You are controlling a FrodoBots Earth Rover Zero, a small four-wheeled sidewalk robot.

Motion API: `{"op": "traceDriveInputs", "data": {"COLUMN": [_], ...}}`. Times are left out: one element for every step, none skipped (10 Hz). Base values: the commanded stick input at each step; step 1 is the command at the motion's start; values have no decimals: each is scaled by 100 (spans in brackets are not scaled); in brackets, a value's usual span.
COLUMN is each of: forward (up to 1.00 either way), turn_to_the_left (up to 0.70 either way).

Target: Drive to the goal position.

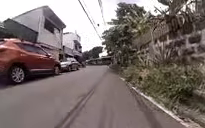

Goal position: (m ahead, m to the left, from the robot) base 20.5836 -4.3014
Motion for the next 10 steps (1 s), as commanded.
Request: {"op": "traceDriveInputs", "data": {"forward": [100,100,100,100,100,100,100,100,100,100], "turn_to_the_left": [0,0,0,0,0,0,0,0,0,0]}}
